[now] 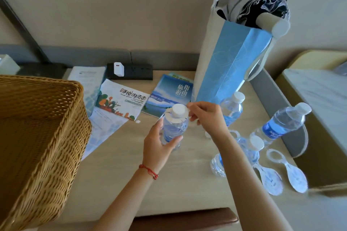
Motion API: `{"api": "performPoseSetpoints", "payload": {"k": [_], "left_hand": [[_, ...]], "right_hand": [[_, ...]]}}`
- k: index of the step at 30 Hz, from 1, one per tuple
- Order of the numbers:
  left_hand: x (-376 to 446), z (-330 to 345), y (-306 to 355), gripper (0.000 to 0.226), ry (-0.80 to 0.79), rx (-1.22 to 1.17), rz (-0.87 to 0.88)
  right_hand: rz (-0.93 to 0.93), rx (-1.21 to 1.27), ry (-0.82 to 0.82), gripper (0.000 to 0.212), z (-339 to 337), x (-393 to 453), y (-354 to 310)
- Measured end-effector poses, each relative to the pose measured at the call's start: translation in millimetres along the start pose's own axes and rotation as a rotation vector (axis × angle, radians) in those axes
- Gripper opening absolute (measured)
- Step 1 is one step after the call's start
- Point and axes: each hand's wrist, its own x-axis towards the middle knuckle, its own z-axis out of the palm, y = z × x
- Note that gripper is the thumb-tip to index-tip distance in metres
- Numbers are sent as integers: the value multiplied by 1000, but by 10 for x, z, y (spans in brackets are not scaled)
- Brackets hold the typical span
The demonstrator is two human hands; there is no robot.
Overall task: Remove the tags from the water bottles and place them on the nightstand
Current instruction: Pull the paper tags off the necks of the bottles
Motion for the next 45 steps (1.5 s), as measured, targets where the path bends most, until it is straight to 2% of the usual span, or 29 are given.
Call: {"api": "performPoseSetpoints", "payload": {"k": [2,6,9,25,29,33,36,40,45], "left_hand": [[30,23,-11,72,16,-6,23],[47,60,-19,73,42,-47,2],[55,70,-11,72,63,-92,-13],[12,24,24,68,47,-79,-14],[-133,-178,-36,61,69,21,-28],[-399,-543,-177,44,163,118,-44],[-595,-795,-278,35,234,167,-57],[-787,-977,-359,28,281,241,-93],[-865,-1068,-408,27,256,317,-93]], "right_hand": [[-16,9,-36,22,-17,22,-1],[-45,31,-141,11,-38,65,-3],[-44,68,-177,13,-47,107,24],[-230,293,-74,19,-37,-130,-80],[-226,310,-81,19,118,-325,-67],[-196,324,-128,19,353,-525,59],[-124,267,-185,18,590,-642,307],[13,75,-245,15,910,-703,777],[149,-148,-209,17,1094,-681,1205]]}}
